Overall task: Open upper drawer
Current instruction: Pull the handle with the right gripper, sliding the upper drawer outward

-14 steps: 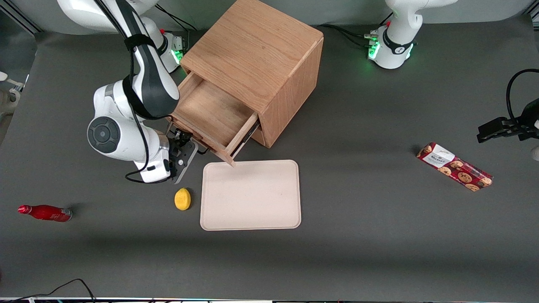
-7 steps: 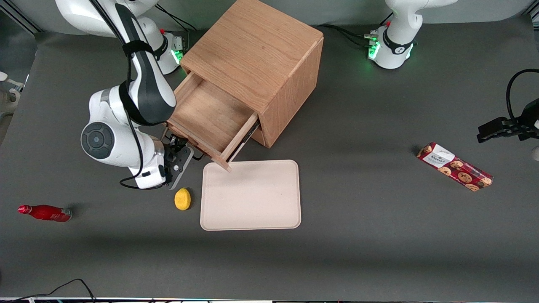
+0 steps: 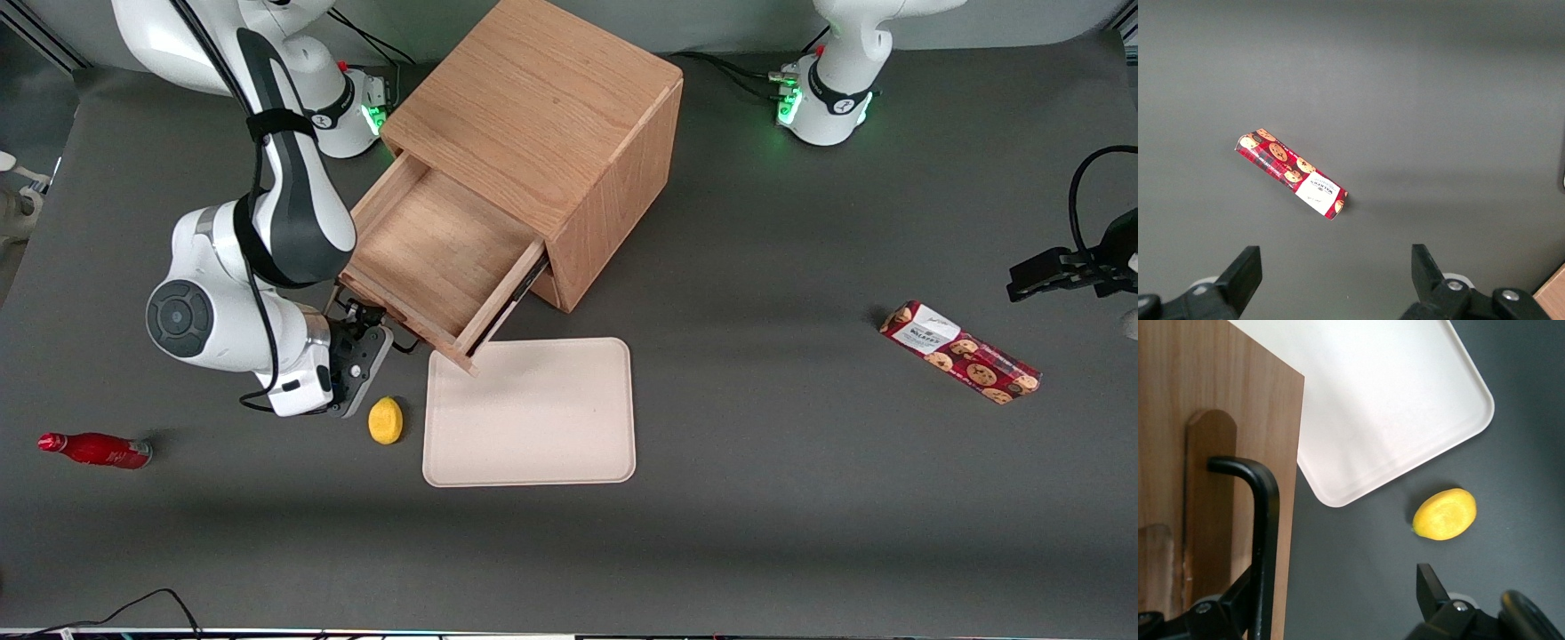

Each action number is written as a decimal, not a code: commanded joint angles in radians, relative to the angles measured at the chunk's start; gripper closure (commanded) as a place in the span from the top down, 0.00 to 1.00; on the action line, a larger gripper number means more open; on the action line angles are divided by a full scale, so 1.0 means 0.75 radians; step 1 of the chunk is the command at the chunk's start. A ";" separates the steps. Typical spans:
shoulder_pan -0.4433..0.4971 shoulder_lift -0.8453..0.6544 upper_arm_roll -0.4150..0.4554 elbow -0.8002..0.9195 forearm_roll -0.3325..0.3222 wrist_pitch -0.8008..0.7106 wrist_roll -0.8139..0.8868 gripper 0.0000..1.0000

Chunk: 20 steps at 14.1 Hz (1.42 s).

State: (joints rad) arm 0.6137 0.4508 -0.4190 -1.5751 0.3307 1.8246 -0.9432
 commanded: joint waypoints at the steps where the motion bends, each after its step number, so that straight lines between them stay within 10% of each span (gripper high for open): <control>1: 0.002 0.045 -0.034 0.063 0.042 -0.009 -0.060 1.00; 20: -0.010 0.088 -0.094 0.216 0.076 -0.036 -0.074 1.00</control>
State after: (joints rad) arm 0.6079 0.5060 -0.4692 -1.4846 0.3552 1.8247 -0.9827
